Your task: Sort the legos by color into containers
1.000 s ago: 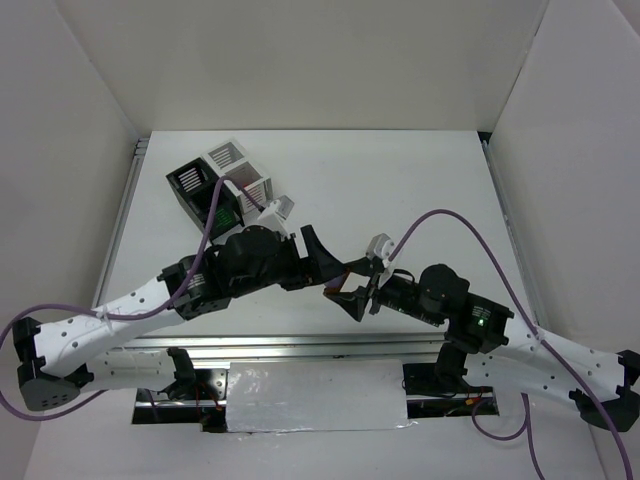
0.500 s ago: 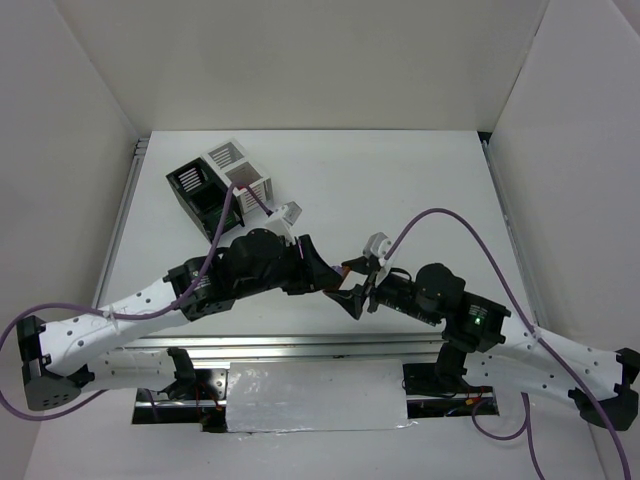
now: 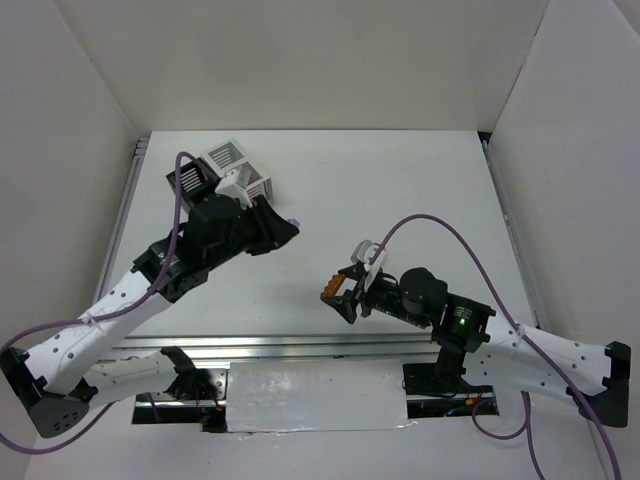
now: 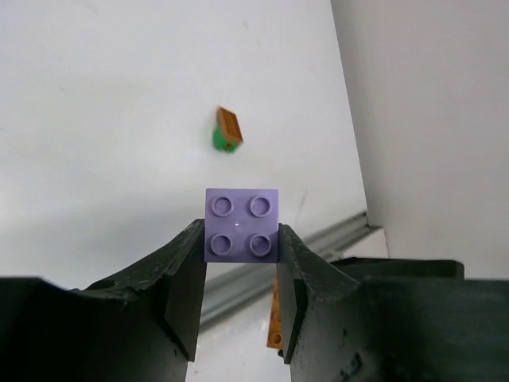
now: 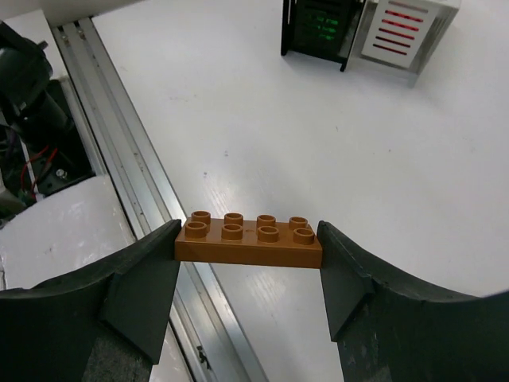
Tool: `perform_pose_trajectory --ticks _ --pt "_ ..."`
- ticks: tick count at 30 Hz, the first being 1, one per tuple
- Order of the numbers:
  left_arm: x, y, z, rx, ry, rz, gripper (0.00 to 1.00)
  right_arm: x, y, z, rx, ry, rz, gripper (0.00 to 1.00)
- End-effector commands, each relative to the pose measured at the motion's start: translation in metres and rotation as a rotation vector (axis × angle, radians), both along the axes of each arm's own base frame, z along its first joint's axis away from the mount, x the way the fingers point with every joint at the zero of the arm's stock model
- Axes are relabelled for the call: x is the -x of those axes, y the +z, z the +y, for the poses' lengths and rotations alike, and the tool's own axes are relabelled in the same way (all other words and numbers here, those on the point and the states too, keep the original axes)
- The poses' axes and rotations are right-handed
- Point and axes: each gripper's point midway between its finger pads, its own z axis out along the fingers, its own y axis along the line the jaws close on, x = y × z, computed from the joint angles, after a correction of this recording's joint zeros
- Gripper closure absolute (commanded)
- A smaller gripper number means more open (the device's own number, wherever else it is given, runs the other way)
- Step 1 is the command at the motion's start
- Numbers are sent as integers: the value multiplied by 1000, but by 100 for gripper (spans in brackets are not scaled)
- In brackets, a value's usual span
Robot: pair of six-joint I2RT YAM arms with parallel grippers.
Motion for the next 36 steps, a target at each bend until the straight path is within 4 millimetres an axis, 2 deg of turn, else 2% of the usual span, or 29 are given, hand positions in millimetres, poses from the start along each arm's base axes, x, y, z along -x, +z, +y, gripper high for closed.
perform_pose_trajectory --ticks 1,3,5,6,7,8,9,10,11,12,13,14,15,16,17,18,19,20,21,23,28,32,35,36 --pt "-9 26 14 6 -12 -91 100 1 10 -3 -55 -9 -21 100" --pt "-23 27 29 -50 63 -115 100 -1 11 -4 -76 -29 -10 100" --pt "-51 17 59 -155 205 -106 100 -4 12 -4 -94 -50 6 100" --pt "-66 21 74 -181 278 -116 100 -3 10 -2 -107 -57 32 100" --pt "-96 6 101 -244 394 -78 100 -5 15 -1 -131 -70 41 100" --pt "-111 13 113 -255 450 -78 100 -7 21 1 -168 -83 61 100" --pt "-141 -10 135 -296 522 -6 100 -8 20 3 -176 -89 77 100" --pt "-158 -15 145 -308 549 14 100 -7 21 5 -183 -91 94 100" --pt "-175 -3 150 -302 574 -6 100 -7 27 6 -208 -97 120 100" --pt "-195 -2 155 -305 591 -19 100 -7 23 8 -195 -102 142 100" --pt "-221 -28 167 -347 620 32 100 -7 26 9 -205 -102 155 100" --pt "-240 -7 169 -339 622 -18 100 -4 23 11 -213 -95 190 100" --pt "-262 -34 173 -381 628 30 100 -3 23 12 -221 -93 204 100" --pt "-274 -39 181 -401 647 41 100 -1 20 11 -225 -94 219 100" --pt "-291 -14 185 -398 670 -11 100 0 22 11 -249 -99 239 100" --pt "-303 -46 188 -448 664 62 100 1 21 11 -258 -96 249 100" --pt "-313 -49 192 -454 662 64 100 2 17 11 -257 -94 258 100" --pt "-324 -38 188 -446 643 33 96 4 18 10 -270 -91 266 100" --pt "-333 -56 190 -462 637 59 94 3 17 10 -274 -97 270 100" --pt "-341 -60 194 -479 642 53 89 4 16 10 -271 -97 277 100" --pt "-343 -97 210 -482 669 121 81 4 18 12 -252 -85 271 100" --pt "-342 -110 216 -480 676 150 80 1 24 12 -256 -95 255 100" --pt "-341 -113 216 -475 668 155 71 -1 26 11 -260 -105 250 100" --pt "-341 -113 216 -473 674 159 63 -1 28 11 -263 -104 249 100"
